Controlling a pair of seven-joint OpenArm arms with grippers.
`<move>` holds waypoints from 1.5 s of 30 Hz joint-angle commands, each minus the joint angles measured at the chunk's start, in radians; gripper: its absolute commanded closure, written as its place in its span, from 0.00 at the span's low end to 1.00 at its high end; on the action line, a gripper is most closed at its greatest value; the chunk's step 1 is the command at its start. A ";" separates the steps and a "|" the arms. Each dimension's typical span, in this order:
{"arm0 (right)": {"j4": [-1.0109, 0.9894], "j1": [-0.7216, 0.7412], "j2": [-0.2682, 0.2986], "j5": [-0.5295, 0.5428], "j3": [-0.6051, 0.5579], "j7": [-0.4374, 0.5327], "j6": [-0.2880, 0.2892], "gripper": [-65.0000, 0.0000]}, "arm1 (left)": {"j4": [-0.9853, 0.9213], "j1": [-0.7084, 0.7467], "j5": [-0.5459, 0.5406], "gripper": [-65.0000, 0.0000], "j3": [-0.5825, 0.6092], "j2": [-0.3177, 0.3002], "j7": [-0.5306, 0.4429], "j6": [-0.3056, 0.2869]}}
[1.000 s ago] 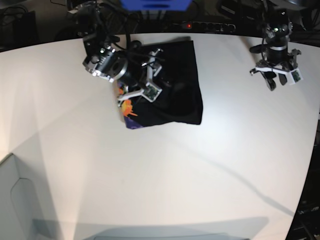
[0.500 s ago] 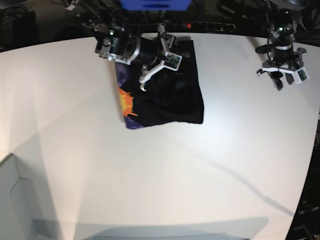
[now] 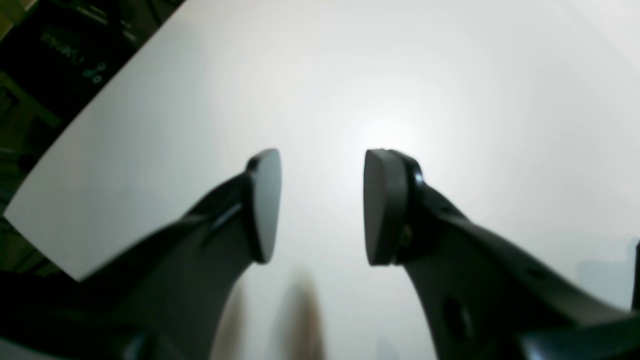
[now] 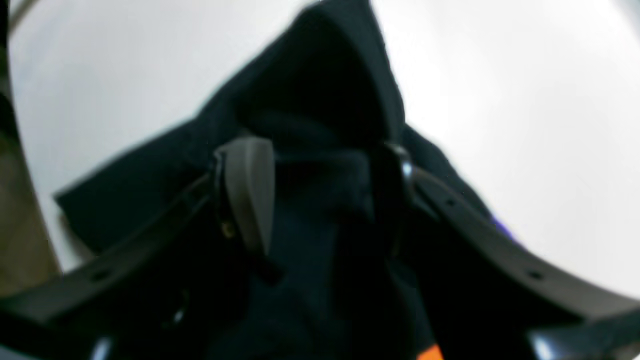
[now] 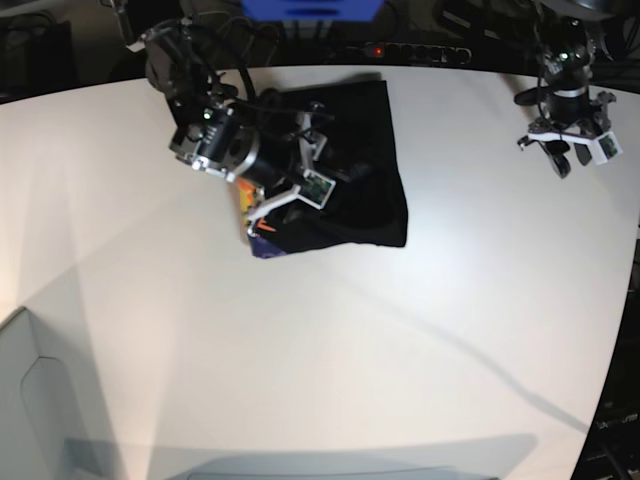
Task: Fold the T-shirt properly
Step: 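Press and tuck the folded bundle's edges with the right gripper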
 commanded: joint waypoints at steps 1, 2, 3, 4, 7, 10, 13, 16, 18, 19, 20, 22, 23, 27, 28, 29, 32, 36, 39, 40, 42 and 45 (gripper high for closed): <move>-0.007 0.021 -0.005 0.015 0.000 0.023 0.003 0.51 | 0.018 0.005 0.003 0.60 -0.005 -0.010 -0.024 -0.003; -0.030 0.030 -0.005 0.015 0.000 0.024 0.003 0.51 | 0.018 0.003 0.003 0.60 -0.005 -0.010 -0.024 -0.003; -0.050 0.040 -0.005 0.015 0.000 0.026 0.003 0.51 | 0.018 0.003 0.003 0.60 -0.005 -0.010 -0.024 -0.003; -0.068 0.050 -0.005 0.015 0.003 0.027 0.003 0.51 | 0.018 0.002 0.003 0.60 -0.005 -0.010 -0.024 -0.003; -0.110 0.078 -0.004 0.015 0.004 0.027 0.003 0.51 | 0.018 0.002 0.003 0.60 -0.005 -0.010 -0.024 -0.003; -0.137 0.090 -0.002 0.014 0.004 0.026 0.003 0.51 | 0.018 0.000 0.003 0.60 -0.005 -0.009 -0.024 -0.003; -0.156 0.092 0.001 0.014 0.000 0.026 0.003 0.52 | 0.018 0.000 0.003 0.60 -0.003 -0.009 -0.024 -0.003; -0.151 0.081 0.001 0.014 -0.002 0.029 0.003 0.61 | 0.018 -0.001 0.003 0.60 -0.003 -0.009 -0.024 -0.003; -0.145 0.067 0.001 0.014 -0.003 0.029 0.003 0.75 | 0.018 -0.001 0.003 0.60 -0.003 -0.009 -0.026 -0.003; -0.130 0.066 0.001 0.014 -0.003 0.029 0.003 0.85 | 0.018 -0.001 0.003 0.60 -0.003 -0.009 -0.026 -0.003; -0.116 0.055 0.001 0.014 -0.003 0.029 0.003 0.92 | 0.018 -0.001 0.003 0.60 -0.003 -0.009 -0.026 -0.003; -0.065 0.029 0.001 0.014 -0.003 0.030 0.003 1.00 | 0.018 -0.001 0.003 0.60 -0.003 -0.009 -0.026 -0.003; -0.031 0.015 0.001 0.014 -0.003 0.030 0.003 1.00 | 0.018 -0.001 0.003 0.60 -0.003 -0.009 -0.026 -0.003; 0.075 -0.045 -0.004 0.015 -0.003 0.030 0.003 1.00 | 0.018 -0.003 0.003 0.60 -0.003 -0.009 -0.026 -0.003; 0.096 -0.060 -0.005 0.015 -0.003 0.030 0.003 1.00 | 0.018 -0.003 0.003 0.60 -0.003 -0.009 -0.026 -0.003; 0.116 -0.077 -0.005 0.017 -0.006 0.030 0.003 1.00 | 0.018 -0.003 0.003 0.60 -0.003 -0.009 -0.026 -0.003; 0.137 -0.111 -0.001 0.017 -0.071 0.030 0.003 1.00 | 0.018 -0.003 0.003 0.60 -0.005 -0.009 -0.026 -0.003; 0.137 -0.145 0.021 0.014 -0.167 0.029 0.003 1.00 | 0.018 -0.003 0.003 0.60 -0.006 -0.009 -0.026 -0.003; 0.137 -0.148 0.030 0.014 -0.246 0.024 0.003 0.94 | 0.018 -0.003 0.003 0.60 -0.006 -0.009 -0.026 -0.003; 0.137 -0.148 0.030 0.014 -0.260 0.024 0.003 0.90 | 0.018 -0.003 0.003 0.60 -0.006 -0.009 -0.026 -0.003; 0.136 -0.149 0.029 0.014 -0.270 0.024 0.003 0.81 | 0.024 -0.003 0.003 0.60 -0.006 -0.009 -0.026 -0.003; 0.136 -0.149 0.027 0.014 -0.269 0.024 0.003 0.66 | 0.038 -0.001 0.003 0.60 -0.008 -0.009 -0.024 -0.003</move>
